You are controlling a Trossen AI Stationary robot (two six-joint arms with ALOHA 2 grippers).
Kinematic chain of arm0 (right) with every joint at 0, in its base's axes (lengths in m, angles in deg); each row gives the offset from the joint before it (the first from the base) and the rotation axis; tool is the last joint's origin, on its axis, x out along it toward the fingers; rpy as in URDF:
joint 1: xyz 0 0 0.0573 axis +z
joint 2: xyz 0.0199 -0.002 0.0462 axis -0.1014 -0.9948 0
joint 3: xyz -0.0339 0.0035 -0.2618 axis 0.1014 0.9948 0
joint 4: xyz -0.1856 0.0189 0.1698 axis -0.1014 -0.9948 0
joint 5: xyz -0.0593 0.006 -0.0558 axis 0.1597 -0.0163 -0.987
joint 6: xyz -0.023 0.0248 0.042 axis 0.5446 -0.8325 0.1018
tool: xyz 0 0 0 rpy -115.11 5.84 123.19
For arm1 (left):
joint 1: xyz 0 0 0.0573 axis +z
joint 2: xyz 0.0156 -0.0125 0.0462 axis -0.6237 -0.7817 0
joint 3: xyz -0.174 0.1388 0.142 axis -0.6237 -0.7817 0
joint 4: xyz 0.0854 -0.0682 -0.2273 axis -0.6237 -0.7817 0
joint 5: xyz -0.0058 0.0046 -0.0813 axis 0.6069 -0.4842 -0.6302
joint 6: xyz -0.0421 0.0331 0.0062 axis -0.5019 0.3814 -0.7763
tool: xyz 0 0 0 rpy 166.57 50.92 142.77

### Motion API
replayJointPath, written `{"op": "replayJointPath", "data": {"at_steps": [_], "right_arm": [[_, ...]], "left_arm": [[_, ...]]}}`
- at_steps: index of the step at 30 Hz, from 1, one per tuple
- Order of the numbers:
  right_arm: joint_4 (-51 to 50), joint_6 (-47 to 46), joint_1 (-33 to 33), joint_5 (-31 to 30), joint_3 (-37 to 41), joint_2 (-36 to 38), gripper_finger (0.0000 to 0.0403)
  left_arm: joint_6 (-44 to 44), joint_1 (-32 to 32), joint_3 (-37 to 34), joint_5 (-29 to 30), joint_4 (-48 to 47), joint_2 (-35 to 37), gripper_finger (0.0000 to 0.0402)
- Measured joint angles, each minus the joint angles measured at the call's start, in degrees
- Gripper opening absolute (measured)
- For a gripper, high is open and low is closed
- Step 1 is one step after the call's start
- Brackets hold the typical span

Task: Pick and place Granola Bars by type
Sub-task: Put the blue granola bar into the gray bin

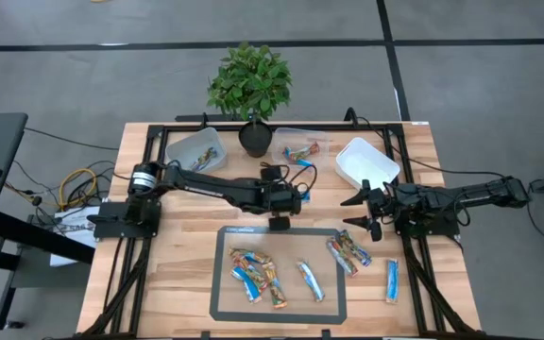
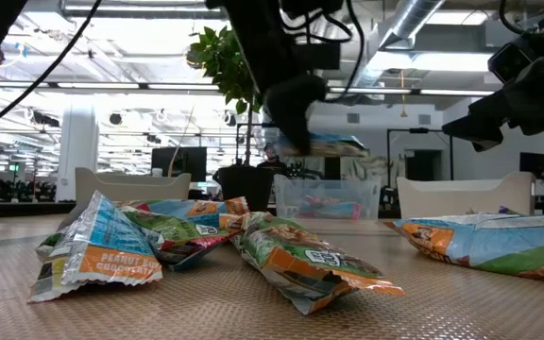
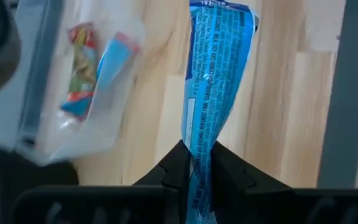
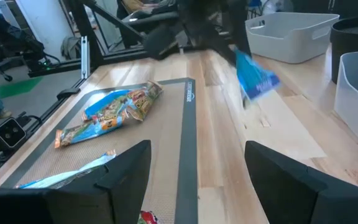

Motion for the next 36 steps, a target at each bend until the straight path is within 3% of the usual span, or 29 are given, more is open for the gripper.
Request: {"op": "replayJointPath", "data": {"at_steps": [5, 9, 19, 24, 31, 36], "right_arm": [[0.0, 0.0, 0.01, 0.0, -0.01, 0.01, 0.0256], [0.01, 0.0, 0.01, 0.0, -0.01, 0.01, 0.0256], [0.01, 0.0, 0.02, 0.0, -0.01, 0.02, 0.0256], [0.01, 0.0, 0.0, -0.01, -0.01, 0.02, 0.0256], [0.01, 0.0, 0.0, 0.0, -0.01, 0.02, 0.0256], [0.01, 0.0, 0.02, 0.0, -0.01, 0.0, 0.0256]], "left_arm": [[-2.88, 0.78, -5.18, 0.97, 2.3, 4.92, 0.0038], [-4.29, 2.19, -13.58, 1.2, 5.45, 10.81, 0.0038], [-9.14, 9.15, -37.07, 8.18, 15.16, 28.74, 0.0039], [-12.33, 12.26, -45.36, 10.36, 14.85, 36.28, 0.0039], [-10.45, 13.72, -49.31, 15.23, 16.59, 41.73, 0.0039], [-9.33, 15.11, -49.35, 18.61, 12.91, 44.65, 0.0039]]}}
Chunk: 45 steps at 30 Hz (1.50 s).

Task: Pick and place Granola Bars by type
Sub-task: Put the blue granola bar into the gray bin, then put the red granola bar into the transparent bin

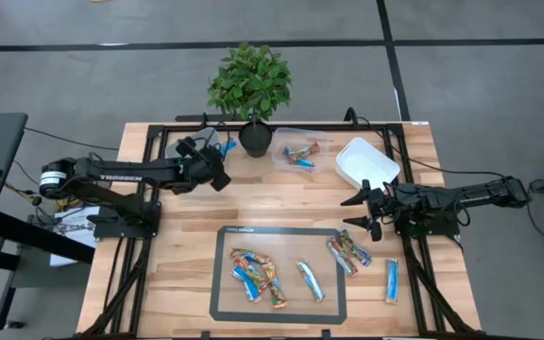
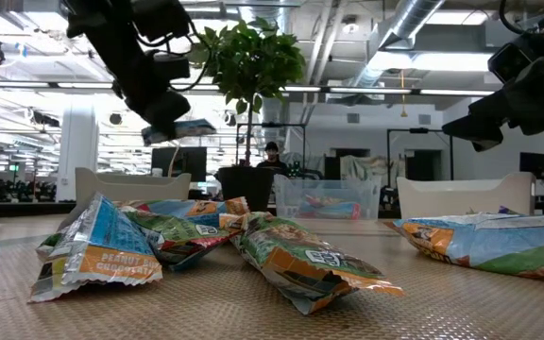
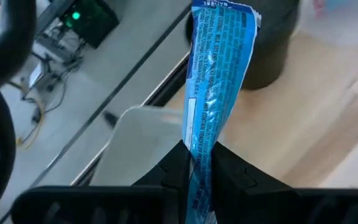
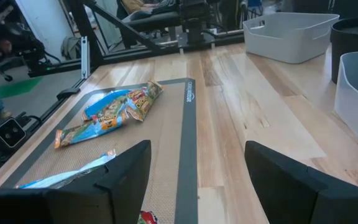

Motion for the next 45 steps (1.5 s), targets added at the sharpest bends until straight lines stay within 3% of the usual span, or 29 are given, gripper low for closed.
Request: {"op": "replayJointPath", "data": {"at_steps": [10, 18, 22, 25, 37, 41, 45], "right_arm": [[0.0, 0.0, 0.0, -0.02, 0.0, 0.02, 0.0256], [0.0, 0.0, -0.02, 0.0, 0.0, 0.01, 0.0256], [0.0, 0.0, -0.02, 0.0, 0.0, 0.01, 0.0256], [0.0, 0.0, -0.02, 0.0, 0.0, 0.02, 0.0256], [0.0, 0.0, 0.0, 0.0, 0.0, 0.02, 0.0256], [-0.02, 0.0, 0.0, 0.0, 0.0, 0.02, 0.0256], [0.0, 0.0, -0.02, 0.0, 0.0, 0.02, 0.0256]], "left_arm": [[-3.07, 7.2, -0.03, -0.61, -7.33, 0.86, 0.0039], [-5.14, 13.59, -4.62, -7.46, -7.24, 0.86, 0.0039], [-0.85, 15.55, -7.47, -14.89, -2.16, 0.84, 0.0043], [1.14, 15.81, -8.84, -17.86, 1.99, 0.84, 0.0062], [1.63, 15.47, -9.18, -14.62, 4.68, 0.84, 0.0198], [2.57, 11.98, -9.14, -15.18, 9.06, 0.82, 0.022], [8.86, 6.85, -6.72, -18.49, 11.11, 0.82, 0.0224]]}}
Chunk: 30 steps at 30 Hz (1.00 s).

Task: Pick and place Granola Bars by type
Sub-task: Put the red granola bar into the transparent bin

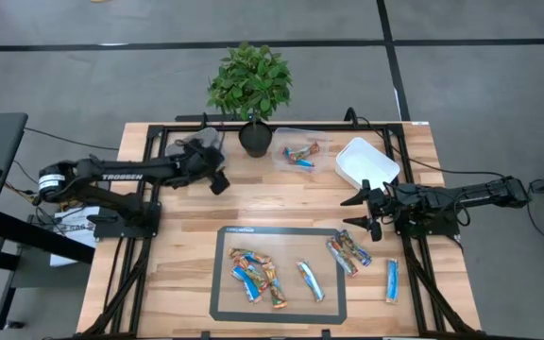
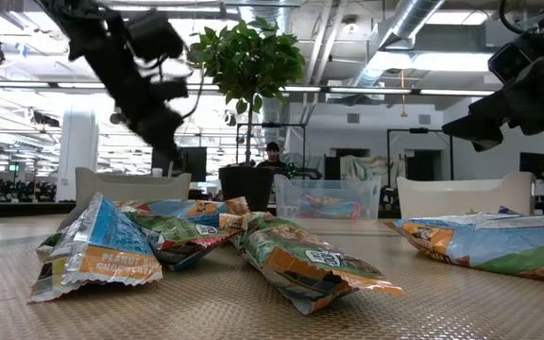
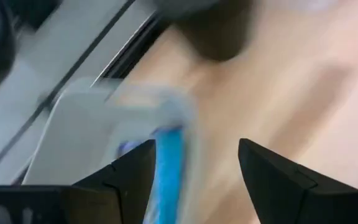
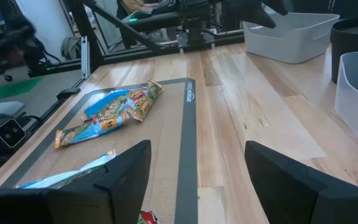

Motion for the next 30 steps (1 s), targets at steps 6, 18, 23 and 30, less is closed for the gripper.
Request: {"op": "replayJointPath", "data": {"at_steps": [6, 18, 23, 30], "right_arm": [[0.0, 0.0, 0.0, 0.0, 0.0, -0.02, 0.0256], [0.0, 0.0, 0.02, 0.0, 0.0, -0.01, 0.0256], [-0.02, 0.0, 0.0, 0.0, 0.0, -0.02, 0.0256], [0.0, 0.0, 0.01, -0.01, 0.0, -0.02, 0.0256]], "left_arm": [[13.89, -10.68, 4.28, -14.22, -1.63, 0.0, 0.0224], [6.82, -29.67, 10.18, -23.7, -2.25, -10.13, 0.0224], [8.24, -33.86, 16.17, -23.53, -2.01, -18.39, 0.0224], [10.71, -37.26, 21.27, -23.75, -2.19, -25.95, 0.0224]]}}
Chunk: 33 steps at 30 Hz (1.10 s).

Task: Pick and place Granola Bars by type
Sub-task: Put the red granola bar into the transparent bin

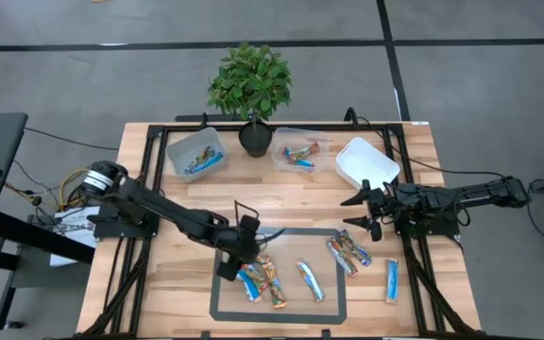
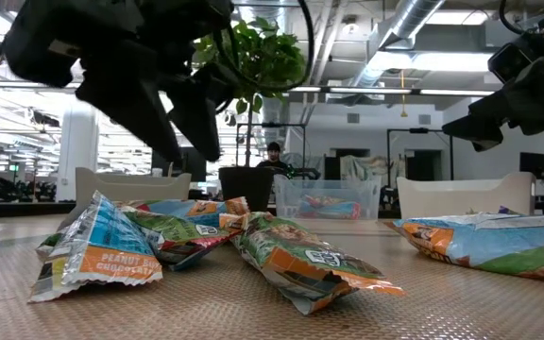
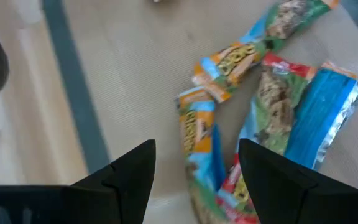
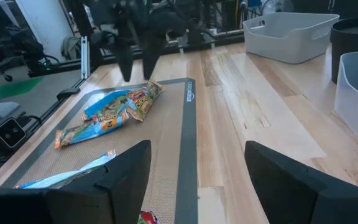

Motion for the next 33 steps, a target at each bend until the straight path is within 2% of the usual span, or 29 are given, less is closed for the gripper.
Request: {"op": "replayJointPath", "data": {"at_steps": [6, 16, 25, 33], "right_arm": [[0.0, 0.0, 0.01, 0.01, 0.0, 0.0, 0.0256], [-0.02, 0.0, -0.01, 0.01, 0.0, 0.0, 0.0256], [0.0, 0.0, -0.01, 0.01, 0.0, 0.02, 0.0256], [0.24, 0.0, 0.01, -0.01, 0.02, -0.07, 0.0256]], "left_arm": [[-0.62, -0.79, 0.26, -1.3, -0.25, -2.78, 0.0224], [-0.13, -5.41, 2.05, -1.92, -5.36, -2.57, 0.0224], [4.8, -7.09, 1.83, 3.65, -5.85, -3.96, 0.0224], [6.42, -7.14, 1.48, 3.73, -4.89, -5.87, 0.0224]]}}
